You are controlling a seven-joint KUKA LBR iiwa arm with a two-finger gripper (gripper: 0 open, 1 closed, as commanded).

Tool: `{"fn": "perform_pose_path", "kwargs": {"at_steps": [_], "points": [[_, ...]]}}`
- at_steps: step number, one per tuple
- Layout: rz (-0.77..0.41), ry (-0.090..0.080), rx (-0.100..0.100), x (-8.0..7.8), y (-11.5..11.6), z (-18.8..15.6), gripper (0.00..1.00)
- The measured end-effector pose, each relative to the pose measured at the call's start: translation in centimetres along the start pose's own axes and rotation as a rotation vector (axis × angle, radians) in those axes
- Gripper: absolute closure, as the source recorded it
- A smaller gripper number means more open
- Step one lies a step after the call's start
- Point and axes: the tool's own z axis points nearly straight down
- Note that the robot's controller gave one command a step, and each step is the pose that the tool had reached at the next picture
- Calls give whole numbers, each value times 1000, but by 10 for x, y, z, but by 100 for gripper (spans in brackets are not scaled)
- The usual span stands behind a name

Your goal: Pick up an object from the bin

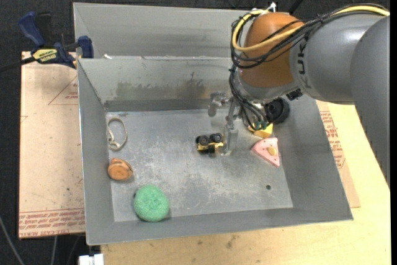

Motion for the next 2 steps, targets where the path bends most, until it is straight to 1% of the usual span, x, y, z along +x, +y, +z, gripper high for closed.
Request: {"fn": "perform_pose_path", "kwargs": {"at_steps": [1, 2], "points": [[46, 6, -1, 11, -6, 38, 0], [31, 4, -1, 53, 6, 40, 100]]}}
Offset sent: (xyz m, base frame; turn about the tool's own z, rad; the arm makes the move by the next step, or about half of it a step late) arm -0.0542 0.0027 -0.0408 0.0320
